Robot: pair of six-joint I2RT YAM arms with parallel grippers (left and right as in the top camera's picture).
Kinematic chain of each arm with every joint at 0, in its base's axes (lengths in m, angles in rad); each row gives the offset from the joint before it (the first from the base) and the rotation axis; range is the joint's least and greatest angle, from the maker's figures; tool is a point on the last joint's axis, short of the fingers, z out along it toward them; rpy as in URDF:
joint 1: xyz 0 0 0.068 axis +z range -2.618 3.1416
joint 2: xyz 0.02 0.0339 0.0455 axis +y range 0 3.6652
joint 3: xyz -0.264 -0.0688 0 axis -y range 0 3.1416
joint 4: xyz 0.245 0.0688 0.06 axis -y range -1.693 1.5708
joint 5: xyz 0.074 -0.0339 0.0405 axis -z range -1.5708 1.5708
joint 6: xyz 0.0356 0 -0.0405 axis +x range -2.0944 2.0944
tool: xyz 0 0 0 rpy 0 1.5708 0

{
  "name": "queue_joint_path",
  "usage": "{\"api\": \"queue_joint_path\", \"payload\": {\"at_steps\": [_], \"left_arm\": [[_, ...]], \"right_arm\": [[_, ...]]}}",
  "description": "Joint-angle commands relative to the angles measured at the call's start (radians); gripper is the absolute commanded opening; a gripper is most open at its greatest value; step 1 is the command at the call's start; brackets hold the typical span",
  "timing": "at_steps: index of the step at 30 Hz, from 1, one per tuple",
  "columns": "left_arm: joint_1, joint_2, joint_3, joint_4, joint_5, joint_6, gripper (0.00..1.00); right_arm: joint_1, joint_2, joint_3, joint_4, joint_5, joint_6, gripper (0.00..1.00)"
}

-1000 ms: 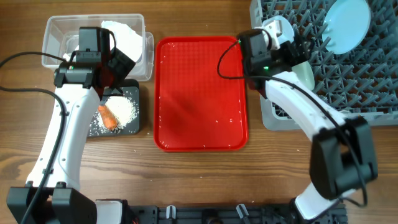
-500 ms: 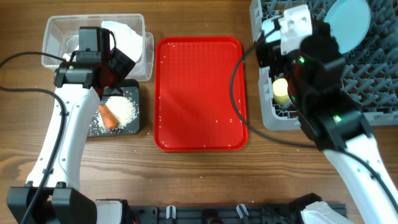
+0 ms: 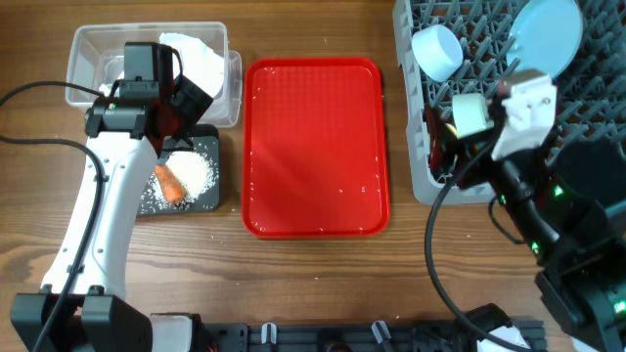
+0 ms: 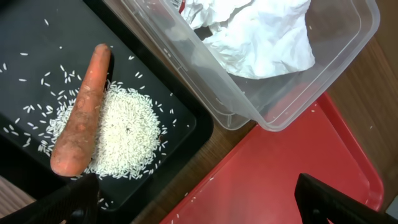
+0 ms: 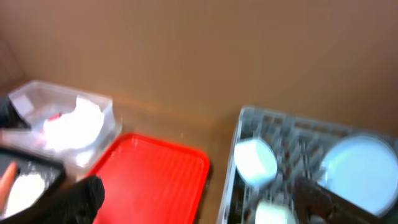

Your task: Sort waste into correct bins and load items into the dishwasher rack

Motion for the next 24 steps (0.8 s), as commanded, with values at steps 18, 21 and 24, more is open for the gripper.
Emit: {"api": "queue_joint_path", "payload": {"at_steps": [18, 21, 24], "left_arm": [[0.002, 0.008, -0.003, 0.002, -0.002, -0.010, 1.00], [0.002, 0.008, -0.003, 0.002, -0.002, -0.009, 1.00], [0.002, 0.008, -0.003, 0.002, -0.002, -0.010, 1.00]], "right_arm": [[-0.096, -0.198, -0.134, -0.031, 0.228, 0.111, 1.00], [-0.156, -0.262, -0.288, 0.117, 0.176, 0.110, 1.00], [-0.236, -0.351, -0.520, 0.331, 0.057, 0.112, 1.00]]}}
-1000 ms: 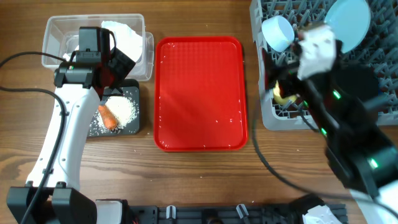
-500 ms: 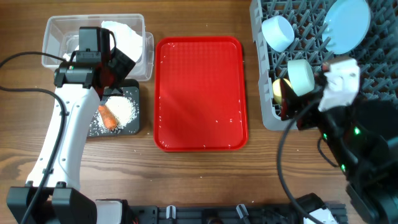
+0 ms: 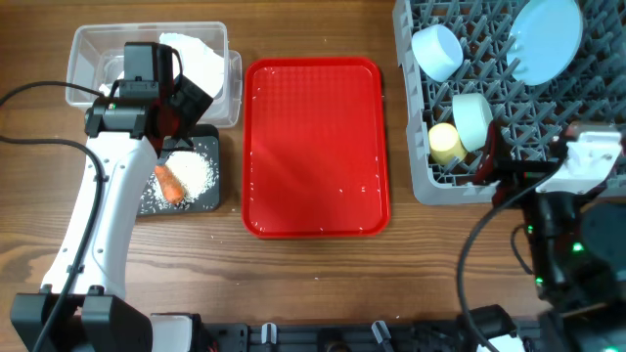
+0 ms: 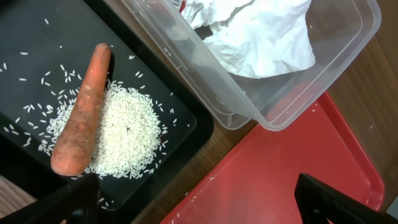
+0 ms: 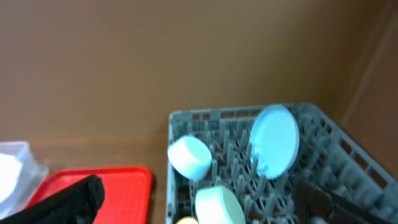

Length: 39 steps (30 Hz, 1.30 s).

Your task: Sort waste into correct bins and load items into the dishwasher rack

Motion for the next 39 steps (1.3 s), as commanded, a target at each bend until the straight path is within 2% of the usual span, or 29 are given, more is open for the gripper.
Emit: {"api": "queue_joint_path", "payload": {"at_steps": [1, 3, 6, 11, 18, 20, 23, 39], "left_arm": [[0.002, 0.008, -0.003, 0.003, -0.002, -0.010, 1.00], [0.002, 0.008, -0.003, 0.003, -0.002, -0.010, 1.00], [0.002, 0.008, -0.003, 0.003, -0.002, -0.010, 1.00], [0.002, 0.008, -0.003, 0.003, -0.002, -0.010, 1.00], [0.002, 0.008, -0.003, 0.003, -0.002, -0.010, 1.00], [0.002, 0.008, -0.003, 0.003, -0.002, -0.010, 1.00], [0.002, 0.008, -0.003, 0.003, -0.002, -0.010, 1.00], [0.002, 0.008, -0.003, 0.003, -0.002, -0.010, 1.00]], "right_arm": [[-0.097, -0.115, -0.291, 0.217, -0.177, 0.018, 1.00], [-0.140, -0.183, -0.471, 0.399, -0.295, 0.021, 1.00], [-0.147, -0.272, -0.649, 0.575, -0.344, 0.027, 1.00], [-0.148, -0.424, -0.827, 0.674, -0.329, 0.050, 1.00], [-0.148, -0.560, -0.944, 0.663, -0.318, 0.046, 1.00], [-0.148, -0.607, -0.949, 0.597, -0.317, 0.046, 1.00], [-0.149, -0.604, -0.949, 0.496, -0.317, 0.046, 1.00], [-0.148, -0.587, -0.948, 0.497, -0.318, 0.046, 1.00]]}}
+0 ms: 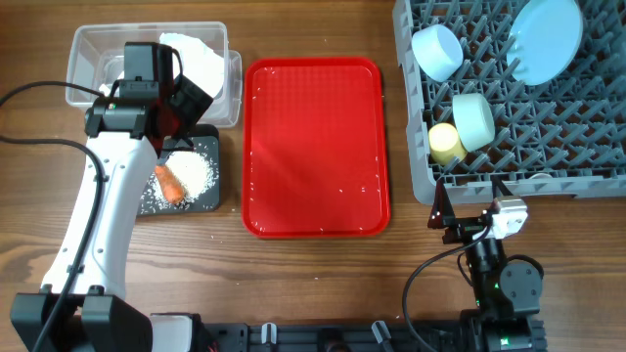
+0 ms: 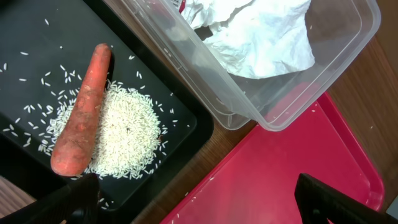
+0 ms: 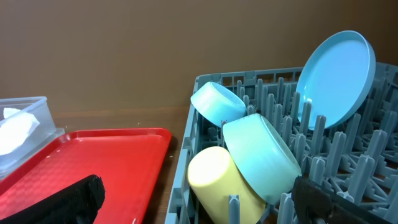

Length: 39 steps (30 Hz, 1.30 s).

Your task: Sort waste into correct bins and load items into the dishwasher rack

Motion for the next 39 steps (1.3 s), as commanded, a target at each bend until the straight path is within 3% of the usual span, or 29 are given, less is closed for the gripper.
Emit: {"api": "queue_joint_path", "payload": {"at_steps": [1, 7, 10, 13, 17, 20, 25, 29, 32, 39], "left_arm": [[0.002, 0.008, -0.003, 0.002, -0.003, -0.010, 1.00], [0.003, -0.019, -0.003, -0.021, -0.072, -0.010, 1.00], [-0.023, -0.089, -0.015, 0.052, -0.070, 0.019, 1.00], [-0.058, -0.218, -0.112, 0.269, -0.051, 0.229, 1.00], [-0.059, -0.433, -0.320, 0.476, 0.085, 0.531, 1.00], [-0.043, -0.627, -0.545, 0.635, 0.162, 0.638, 1.00], [0.016, -0.914, -0.907, 0.869, 0.219, 0.642, 1.00], [0.034, -1.112, -1.120, 0.940, 0.224, 0.634, 1.00], [0.034, -1.246, -1.229, 0.968, 0.231, 0.626, 1.00], [0.054, -1.372, -1.294, 0.961, 0.226, 0.628, 1.00]], "right_arm": [[-0.005, 0.003, -0.001, 0.003, -0.020, 0.014, 1.00], [-0.005, 0.003, -0.001, 0.003, -0.020, 0.014, 1.00], [-0.005, 0.003, -0.001, 0.003, -0.020, 0.014, 1.00], [-0.005, 0.003, -0.001, 0.003, -0.020, 0.014, 1.00], [-0.005, 0.003, -0.001, 0.003, -0.020, 0.014, 1.00], [-0.005, 0.003, -0.001, 0.003, -0.020, 0.014, 1.00], [-0.005, 0.003, -0.001, 0.003, -0.020, 0.014, 1.00], [-0.005, 0.003, -0.001, 0.003, -0.020, 0.014, 1.00], [-0.005, 0.003, -0.001, 0.003, -0.020, 0.014, 1.00], [-0.005, 0.003, -0.001, 0.003, -0.020, 0.014, 1.00]]}}
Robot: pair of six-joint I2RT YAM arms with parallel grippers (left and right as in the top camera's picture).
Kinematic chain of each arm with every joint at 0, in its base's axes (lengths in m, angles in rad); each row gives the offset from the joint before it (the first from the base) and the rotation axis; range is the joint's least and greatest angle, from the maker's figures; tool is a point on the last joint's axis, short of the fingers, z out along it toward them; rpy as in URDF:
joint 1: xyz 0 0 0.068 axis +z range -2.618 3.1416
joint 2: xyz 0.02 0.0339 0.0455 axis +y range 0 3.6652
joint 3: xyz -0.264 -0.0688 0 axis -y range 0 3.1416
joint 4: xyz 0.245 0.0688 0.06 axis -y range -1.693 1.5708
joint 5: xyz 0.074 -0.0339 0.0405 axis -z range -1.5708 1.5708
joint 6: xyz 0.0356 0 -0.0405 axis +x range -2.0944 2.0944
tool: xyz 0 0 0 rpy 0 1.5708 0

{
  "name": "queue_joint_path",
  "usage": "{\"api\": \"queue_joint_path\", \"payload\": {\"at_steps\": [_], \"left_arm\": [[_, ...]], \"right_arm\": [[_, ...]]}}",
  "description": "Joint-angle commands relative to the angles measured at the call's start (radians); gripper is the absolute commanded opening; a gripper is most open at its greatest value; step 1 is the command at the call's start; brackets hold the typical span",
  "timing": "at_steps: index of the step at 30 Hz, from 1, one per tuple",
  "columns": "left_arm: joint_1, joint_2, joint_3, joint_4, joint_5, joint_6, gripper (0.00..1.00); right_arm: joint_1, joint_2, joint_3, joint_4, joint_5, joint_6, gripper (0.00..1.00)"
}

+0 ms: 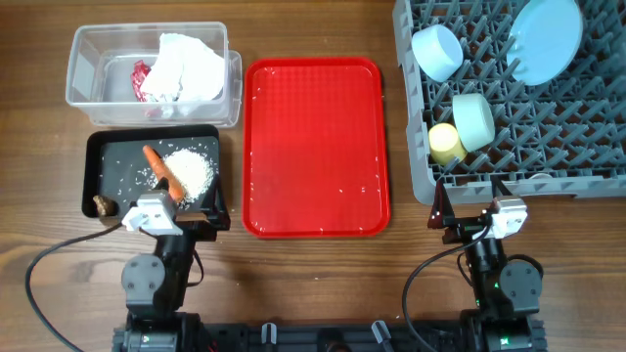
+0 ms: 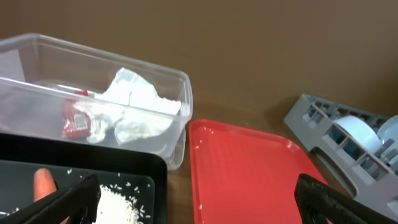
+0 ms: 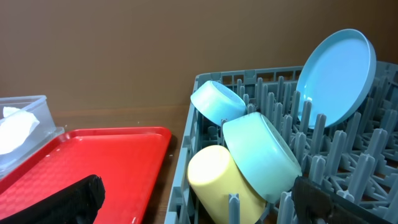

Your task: Sort waste into correct bins and load items into the dishwasher rack

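A clear bin (image 1: pixel 76 68) at the far left holds crumpled white paper (image 1: pixel 191 61) and a red wrapper (image 1: pixel 140 80). In front of it a black tray (image 1: pixel 115 156) carries a carrot (image 1: pixel 159 168), rice (image 1: pixel 193 171) and a small brown scrap (image 1: pixel 101 204). The grey rack (image 1: pixel 548 127) at the right holds a white bowl (image 1: pixel 437 49), a blue plate (image 1: pixel 546 34), a pale green bowl (image 1: pixel 474 119) and a yellow cup (image 1: pixel 446 143). My left gripper (image 1: pixel 176 217) and right gripper (image 1: pixel 469 219) sit at the near edge, both open with nothing between the fingers.
A red tray (image 1: pixel 313 147) lies in the middle with only a few rice grains on it. The left wrist view looks level over the black tray (image 2: pixel 124 168) and the red tray (image 2: pixel 249 168). In the right wrist view, the yellow cup (image 3: pixel 217 180) is close ahead.
My left arm, which stood over the clear bin and black tray with its gripper open, is now folded back at the near table edge. The right arm has not moved.
First my right gripper was open over the rack's left side by the pale green bowl. Then it was clear of the rack, and by 1.3 s ago folded at the near edge. The left arm stayed over the bins until now, when it too is folded back.
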Motion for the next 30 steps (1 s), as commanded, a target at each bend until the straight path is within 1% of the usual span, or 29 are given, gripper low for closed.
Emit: {"api": "queue_joint_path", "payload": {"at_steps": [1, 4, 10, 12, 14, 30], "left_arm": [[0.035, -0.068, -0.040, 0.002, 0.017, 0.016, 1.00], [0.047, -0.109, -0.060, 0.000, 0.019, 0.017, 1.00], [0.047, -0.203, -0.072, -0.062, 0.019, 0.017, 1.00], [0.047, -0.202, -0.072, -0.071, 0.018, 0.017, 1.00], [0.047, -0.202, -0.072, -0.121, 0.018, 0.017, 1.00], [0.044, -0.200, -0.072, -0.115, 0.018, 0.017, 1.00]], "right_arm": [[-0.005, -0.002, -0.001, 0.003, -0.020, 0.014, 1.00], [-0.005, -0.002, -0.001, 0.003, -0.020, 0.014, 1.00], [-0.005, -0.002, -0.001, 0.003, -0.020, 0.014, 1.00], [-0.005, -0.002, -0.001, 0.003, -0.020, 0.014, 1.00], [-0.005, -0.002, -0.001, 0.003, -0.020, 0.014, 1.00], [-0.005, -0.002, -0.001, 0.003, -0.020, 0.014, 1.00]]}}
